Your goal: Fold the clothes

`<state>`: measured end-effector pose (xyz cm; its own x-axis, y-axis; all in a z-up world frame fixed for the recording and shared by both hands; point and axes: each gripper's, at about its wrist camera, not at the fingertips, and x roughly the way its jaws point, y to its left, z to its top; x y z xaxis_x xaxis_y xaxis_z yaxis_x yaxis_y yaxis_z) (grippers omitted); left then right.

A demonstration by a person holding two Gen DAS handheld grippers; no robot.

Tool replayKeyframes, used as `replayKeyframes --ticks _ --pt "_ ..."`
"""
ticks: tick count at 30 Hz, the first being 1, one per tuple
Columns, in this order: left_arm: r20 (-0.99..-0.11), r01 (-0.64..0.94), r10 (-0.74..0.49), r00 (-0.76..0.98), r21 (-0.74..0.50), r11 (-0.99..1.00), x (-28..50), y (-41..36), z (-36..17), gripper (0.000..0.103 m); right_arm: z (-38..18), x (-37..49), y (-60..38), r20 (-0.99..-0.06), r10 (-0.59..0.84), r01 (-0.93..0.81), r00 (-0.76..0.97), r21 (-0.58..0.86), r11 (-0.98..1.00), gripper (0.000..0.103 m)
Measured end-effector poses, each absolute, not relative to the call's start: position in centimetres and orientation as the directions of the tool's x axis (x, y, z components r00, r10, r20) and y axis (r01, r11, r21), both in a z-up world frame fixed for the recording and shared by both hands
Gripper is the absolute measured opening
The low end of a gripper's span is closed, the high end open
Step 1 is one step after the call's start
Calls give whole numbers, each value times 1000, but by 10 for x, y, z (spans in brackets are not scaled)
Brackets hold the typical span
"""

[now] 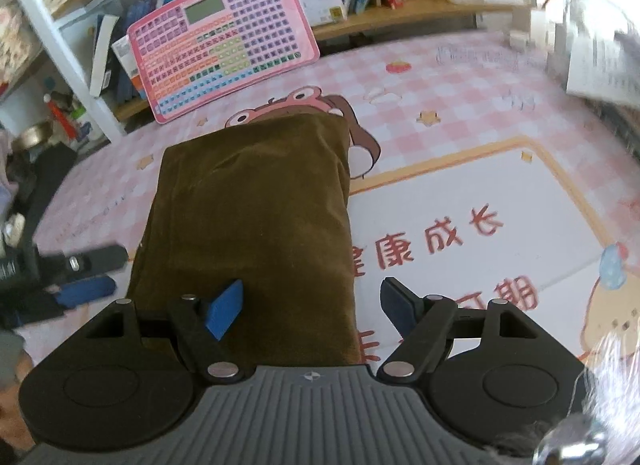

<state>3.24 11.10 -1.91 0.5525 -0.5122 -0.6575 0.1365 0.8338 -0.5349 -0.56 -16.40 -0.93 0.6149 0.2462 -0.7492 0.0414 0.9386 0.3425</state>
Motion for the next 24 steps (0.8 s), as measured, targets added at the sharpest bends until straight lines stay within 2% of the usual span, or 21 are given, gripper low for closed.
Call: replayKeyframes --ticks 6,8,9,11,12,13,14,15,18,19,22,24 --pt "-697 144 -531 482 -535 833 46 102 -37 79 -26 12 -183 -761 358 135 540 499 856 74" --pt "-690 144 -538 484 -544 827 48 100 -38 74 -29 17 -182 -758 388 131 525 522 843 68" --pt "-691 136 -541 480 -550 824 50 99 -39 63 -30 20 -181 -756 399 131 519 532 837 67" --pt "-698 120 -534 476 -551 826 52 95 -39 52 -29 22 -179 -756 398 124 519 527 841 58" --pt "-696 128 -530 484 -543 830 50 93 -36 43 -26 22 -176 -756 386 104 528 510 854 55" --pt "-691 140 -529 492 -537 832 47 90 -32 34 -21 20 -171 -752 365 65 549 474 878 45" --pt "-686 153 -528 501 -531 834 45 88 -28 31 -15 17 -166 -746 345 26 570 436 900 31" --pt "-677 179 -524 517 -514 839 39 84 -22 29 -9 15 -162 -738 325 -11 591 396 918 30" --pt "-681 207 -509 526 -477 854 29 79 -15 29 9 2 -144 -711 267 -123 651 248 961 26" --pt "-684 215 -504 528 -466 858 26 77 -14 29 11 -1 -144 -711 269 -130 650 245 961 26" --pt "-694 208 -509 510 -474 855 24 80 -16 32 5 -3 -156 -737 306 -91 602 317 944 27" --pt "-700 189 -523 487 -499 845 25 85 -22 36 -5 -3 -167 -751 334 -35 569 383 923 32"
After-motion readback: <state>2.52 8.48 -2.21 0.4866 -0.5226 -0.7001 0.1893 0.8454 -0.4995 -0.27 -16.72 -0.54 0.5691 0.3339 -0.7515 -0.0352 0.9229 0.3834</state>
